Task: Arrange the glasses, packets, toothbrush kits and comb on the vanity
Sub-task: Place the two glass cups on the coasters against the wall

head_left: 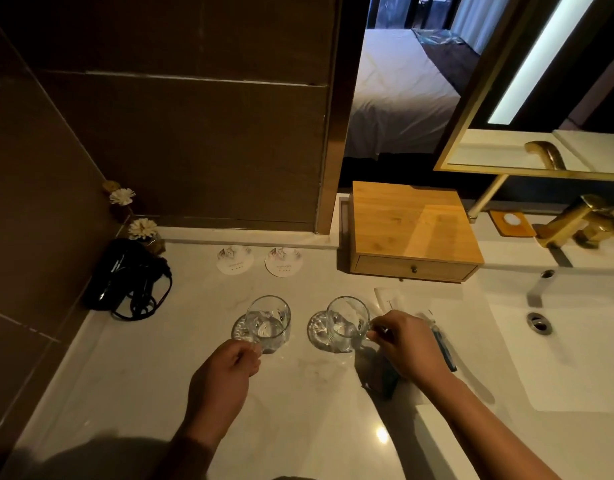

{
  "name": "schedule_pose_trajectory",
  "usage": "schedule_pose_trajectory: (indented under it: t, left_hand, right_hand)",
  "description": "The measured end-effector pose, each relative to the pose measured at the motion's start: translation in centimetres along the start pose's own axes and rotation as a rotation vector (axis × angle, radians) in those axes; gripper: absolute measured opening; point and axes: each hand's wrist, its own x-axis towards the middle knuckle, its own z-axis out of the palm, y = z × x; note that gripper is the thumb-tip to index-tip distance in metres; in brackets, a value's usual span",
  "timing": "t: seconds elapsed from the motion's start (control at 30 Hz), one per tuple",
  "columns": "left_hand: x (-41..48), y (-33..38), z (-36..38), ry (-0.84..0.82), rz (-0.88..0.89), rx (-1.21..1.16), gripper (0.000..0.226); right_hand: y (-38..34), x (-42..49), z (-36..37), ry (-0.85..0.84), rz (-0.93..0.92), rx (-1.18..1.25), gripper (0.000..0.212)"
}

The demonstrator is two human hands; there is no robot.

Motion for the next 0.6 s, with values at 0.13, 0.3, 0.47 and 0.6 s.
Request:
schedule_pose_trajectory:
  t: [0.13, 0.3, 0.47, 0.6]
  left_hand:
    - [0.9, 0.1, -1.3, 0.009, 0.059, 0.078, 0.026]
    - [3.2, -0.2, -3.2, 0.03, 0.082, 0.124, 0.026]
    - [5.2, 1.8, -5.2, 0.039, 0.079, 0.1, 0.026]
    - [7.0, 4.4, -6.1, 0.057, 0.055, 0.05, 0.017]
  right_hand:
    - [-0.9, 0.6, 0.1, 0.015, 0.016, 0.075, 0.023]
    - [-2.6, 2.1, 0.4, 0.022, 0.012, 0.103, 0.025]
    - [-5.1, 4.3, 0.8, 0.016, -0.022, 0.079, 0.024]
    - [-7.1, 6.3, 1.5, 0.039, -0.028, 0.099, 0.023]
